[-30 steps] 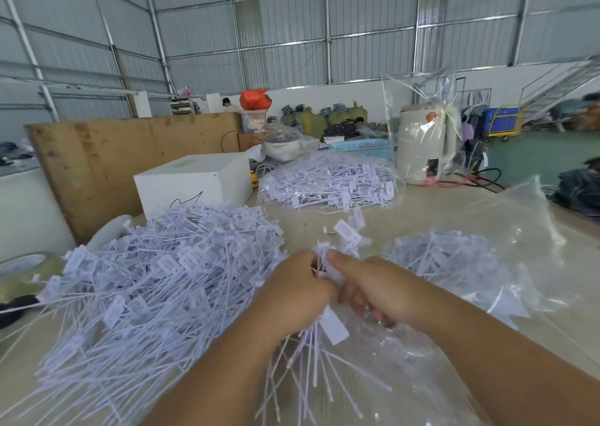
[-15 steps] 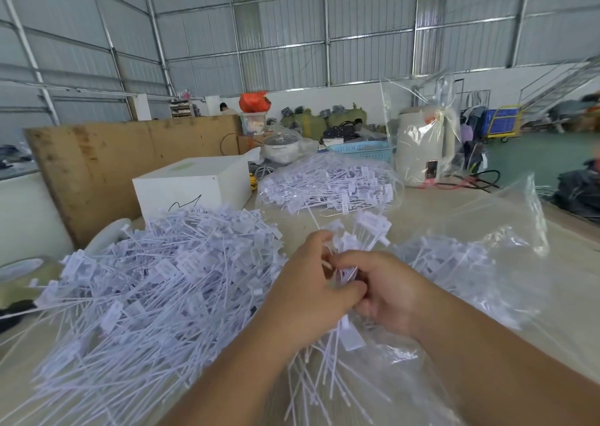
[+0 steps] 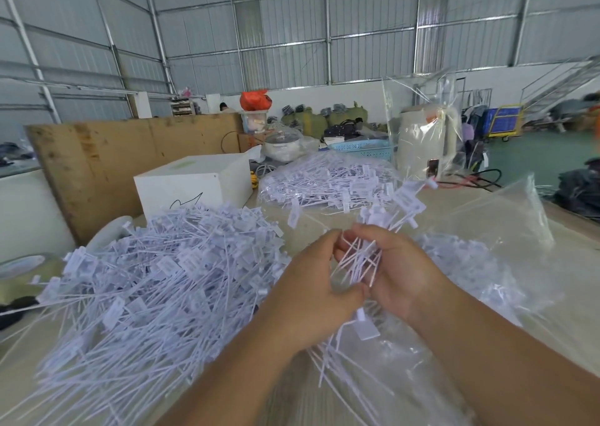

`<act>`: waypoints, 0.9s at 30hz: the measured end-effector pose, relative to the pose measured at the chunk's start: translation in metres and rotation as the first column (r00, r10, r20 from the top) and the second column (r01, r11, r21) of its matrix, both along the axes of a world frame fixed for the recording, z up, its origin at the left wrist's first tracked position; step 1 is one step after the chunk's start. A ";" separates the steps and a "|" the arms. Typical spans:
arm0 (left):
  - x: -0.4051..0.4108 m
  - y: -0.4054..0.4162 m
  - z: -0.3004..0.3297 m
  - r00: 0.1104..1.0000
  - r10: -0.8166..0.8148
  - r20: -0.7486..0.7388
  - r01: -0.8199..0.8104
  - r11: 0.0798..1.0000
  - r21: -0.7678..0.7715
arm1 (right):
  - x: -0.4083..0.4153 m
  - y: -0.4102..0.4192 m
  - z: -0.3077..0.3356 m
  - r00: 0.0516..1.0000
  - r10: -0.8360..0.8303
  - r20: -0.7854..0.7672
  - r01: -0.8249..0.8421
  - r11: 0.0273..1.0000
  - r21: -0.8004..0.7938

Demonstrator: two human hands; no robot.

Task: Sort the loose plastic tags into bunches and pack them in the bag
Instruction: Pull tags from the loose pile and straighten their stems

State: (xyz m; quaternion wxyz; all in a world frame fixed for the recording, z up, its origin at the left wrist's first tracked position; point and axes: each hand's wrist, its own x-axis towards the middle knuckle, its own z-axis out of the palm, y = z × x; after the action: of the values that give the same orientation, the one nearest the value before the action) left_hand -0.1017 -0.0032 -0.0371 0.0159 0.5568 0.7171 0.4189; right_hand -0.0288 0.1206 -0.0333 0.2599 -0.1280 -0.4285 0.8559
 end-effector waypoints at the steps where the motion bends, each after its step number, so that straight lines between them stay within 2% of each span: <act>1: 0.000 0.001 -0.001 0.999 0.001 -0.044 0.000 1.000 0.020 | 0.000 0.000 0.001 1.000 -0.008 0.001 0.008 1.000 0.018; 3: -0.002 0.001 -0.002 0.995 0.004 -0.095 -0.001 0.999 0.034 | 0.001 0.001 0.004 1.000 0.008 0.029 -0.009 0.999 0.051; 5: -0.004 -0.001 0.000 0.996 -0.023 -0.083 0.026 0.999 0.031 | 0.003 0.000 0.005 0.998 0.032 0.049 -0.036 0.996 0.079; 7: -0.005 -0.004 0.004 0.995 -0.024 -0.096 0.027 0.999 0.030 | 0.003 0.001 0.007 1.000 -0.011 0.019 0.009 0.994 0.106; 10: -0.010 -0.006 0.010 0.965 0.227 -0.132 -0.218 0.973 0.076 | 0.001 0.003 0.012 0.985 -0.145 -0.094 0.156 0.980 0.122; 12: -0.016 -0.008 0.015 0.916 0.372 -0.150 -0.370 0.928 0.037 | 0.000 0.003 0.013 0.965 -0.211 -0.157 0.233 0.962 0.143; 13: -0.018 -0.008 0.015 0.919 0.370 -0.139 -0.377 0.926 -0.023 | 0.000 0.003 0.013 0.957 -0.220 -0.187 0.251 0.955 0.159; 17: -0.012 -0.009 0.010 0.978 0.166 -0.123 -0.195 0.940 -0.280 | -0.001 -0.004 0.016 0.943 -0.208 -0.259 0.273 0.930 0.246; 23: -0.003 -0.001 0.004 0.970 0.013 -0.244 -0.087 0.952 -0.292 | -0.005 -0.010 0.012 0.965 -0.193 -0.175 0.248 0.886 0.391; 27: -0.005 0.000 0.003 0.966 -0.016 -0.257 -0.071 0.942 -0.328 | -0.005 -0.008 0.009 0.983 -0.167 -0.078 0.184 0.896 0.404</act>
State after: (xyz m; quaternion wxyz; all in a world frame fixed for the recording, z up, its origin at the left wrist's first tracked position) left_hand -0.1070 -0.0030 -0.0343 0.0116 0.5851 0.7816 0.2160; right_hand -0.0336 0.1123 -0.0246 0.3659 -0.0909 -0.5792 0.7228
